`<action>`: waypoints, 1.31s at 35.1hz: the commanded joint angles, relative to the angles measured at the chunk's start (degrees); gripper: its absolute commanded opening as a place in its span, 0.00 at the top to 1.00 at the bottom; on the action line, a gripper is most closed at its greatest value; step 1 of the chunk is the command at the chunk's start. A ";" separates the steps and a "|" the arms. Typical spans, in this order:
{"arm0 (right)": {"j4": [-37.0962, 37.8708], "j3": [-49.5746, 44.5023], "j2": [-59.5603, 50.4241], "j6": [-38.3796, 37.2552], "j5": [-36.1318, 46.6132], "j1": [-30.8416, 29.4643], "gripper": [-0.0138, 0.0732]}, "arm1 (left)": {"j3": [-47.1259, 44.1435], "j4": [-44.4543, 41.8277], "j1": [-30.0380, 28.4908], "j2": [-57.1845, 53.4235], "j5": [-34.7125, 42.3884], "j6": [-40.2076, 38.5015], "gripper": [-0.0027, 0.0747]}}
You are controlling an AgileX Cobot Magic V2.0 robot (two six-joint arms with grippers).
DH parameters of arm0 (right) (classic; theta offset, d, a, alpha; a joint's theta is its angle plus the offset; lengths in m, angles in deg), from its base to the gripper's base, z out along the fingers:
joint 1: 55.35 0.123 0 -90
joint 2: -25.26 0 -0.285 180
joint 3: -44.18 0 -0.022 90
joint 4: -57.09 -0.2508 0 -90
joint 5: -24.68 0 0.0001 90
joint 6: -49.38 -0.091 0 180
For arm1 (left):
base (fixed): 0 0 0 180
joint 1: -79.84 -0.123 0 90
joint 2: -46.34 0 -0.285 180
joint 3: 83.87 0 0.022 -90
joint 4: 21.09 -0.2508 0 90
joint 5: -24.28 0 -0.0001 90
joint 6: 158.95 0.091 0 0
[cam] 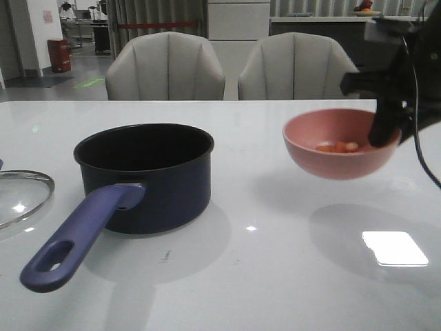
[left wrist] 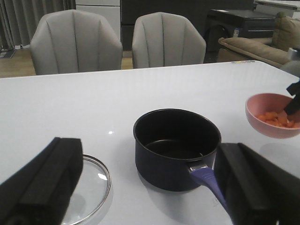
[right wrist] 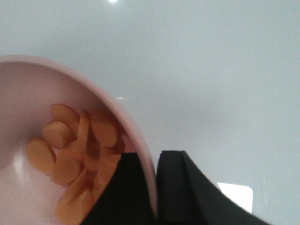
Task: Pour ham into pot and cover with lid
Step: 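Lift the pink bowl with the right gripper and carry it over the saucepan, then tilt the pink bowl to pour the carrot slices into the saucepan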
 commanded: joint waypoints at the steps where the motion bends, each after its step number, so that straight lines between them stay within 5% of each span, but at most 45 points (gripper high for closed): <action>1: -1.12 5.94 -4.67 2.89 1.47 3.21 0.68 | 1.37 0.43 0.48 0.65 4.73 0.10 0.18; 8: -1.12 11.76 -5.23 4.06 4.04 10.76 0.68 | 1.37 0.43 0.48 0.65 4.73 0.10 0.18; 16: -0.07 11.35 -4.96 9.72 18.56 18.31 0.68 | 1.37 0.43 0.48 0.65 4.73 0.10 0.18; 31: 3.31 -5.54 -1.54 20.46 74.50 24.89 0.68 | 1.37 0.43 0.48 0.65 4.73 0.10 0.18; 46: 1.01 -5.62 9.50 55.30 96.12 28.80 0.68 | 1.37 0.43 0.48 0.65 4.73 0.10 0.18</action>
